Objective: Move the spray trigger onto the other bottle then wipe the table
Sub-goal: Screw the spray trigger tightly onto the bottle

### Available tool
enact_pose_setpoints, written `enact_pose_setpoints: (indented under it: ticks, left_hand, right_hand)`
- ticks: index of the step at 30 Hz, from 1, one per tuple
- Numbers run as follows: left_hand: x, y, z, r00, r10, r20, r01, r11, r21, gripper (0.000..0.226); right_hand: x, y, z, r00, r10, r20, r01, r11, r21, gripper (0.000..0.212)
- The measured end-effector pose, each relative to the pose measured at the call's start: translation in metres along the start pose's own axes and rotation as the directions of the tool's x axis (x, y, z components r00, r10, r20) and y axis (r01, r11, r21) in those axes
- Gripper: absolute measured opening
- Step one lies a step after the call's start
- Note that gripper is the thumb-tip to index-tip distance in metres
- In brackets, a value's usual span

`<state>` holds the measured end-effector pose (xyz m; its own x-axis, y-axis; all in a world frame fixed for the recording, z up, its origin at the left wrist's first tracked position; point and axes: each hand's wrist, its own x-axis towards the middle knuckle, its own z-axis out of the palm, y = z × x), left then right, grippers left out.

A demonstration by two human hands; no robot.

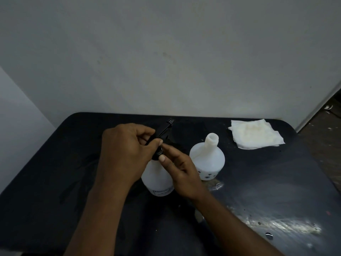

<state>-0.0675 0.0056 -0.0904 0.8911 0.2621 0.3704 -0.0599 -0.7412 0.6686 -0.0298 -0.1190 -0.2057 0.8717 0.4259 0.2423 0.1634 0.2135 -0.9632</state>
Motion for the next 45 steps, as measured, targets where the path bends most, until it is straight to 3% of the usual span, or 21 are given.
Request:
enact_pose_setpoints:
  ticks: [8,13,16,20,26,32,36,45]
  left_hand:
    - [-0.001,0.0,0.001,1.0,-0.023,-0.012,0.023,0.999,-0.024,0.024]
    - [0.0,-0.001,0.002,0.999,-0.043,-0.009,0.043,0.998,-0.045,0.023]
    - [-0.001,-0.002,0.002,0.999,-0.05,-0.011,0.049,0.997,-0.061,0.023]
    - [-0.001,-0.003,0.0,0.999,-0.042,-0.011,0.041,0.997,-0.07,0.023]
    - [-0.002,-0.004,0.0,0.999,-0.038,-0.018,0.037,0.997,-0.062,0.023]
    - [-0.002,-0.004,0.001,0.999,-0.038,-0.022,0.037,0.998,-0.052,0.022]
    - [-0.001,-0.005,0.001,0.999,-0.034,-0.026,0.032,0.998,-0.053,0.023]
    - [-0.002,-0.006,0.0,0.999,-0.037,-0.023,0.036,0.998,-0.048,0.022]
  right_hand:
    - [0.0,-0.003,-0.005,0.998,0.041,0.056,-0.041,0.999,0.007,0.034]
    - [-0.003,-0.007,0.013,0.981,-0.089,-0.173,0.056,0.981,-0.188,0.039]
    - [-0.003,-0.004,0.021,0.953,-0.176,-0.245,0.116,0.963,-0.242,0.031]
    - [-0.004,0.0,0.023,0.956,-0.165,-0.241,0.129,0.979,-0.158,0.027]
    - [-0.001,-0.001,0.012,0.995,-0.072,-0.073,0.064,0.992,-0.105,0.032]
    - [-0.004,-0.004,0.023,0.961,-0.126,-0.246,0.088,0.984,-0.157,0.043]
    - [-0.003,-0.002,0.026,0.946,-0.152,-0.286,0.104,0.979,-0.175,0.03]
    - [0.002,-0.004,0.009,0.999,-0.01,-0.042,0.008,0.999,-0.042,0.033]
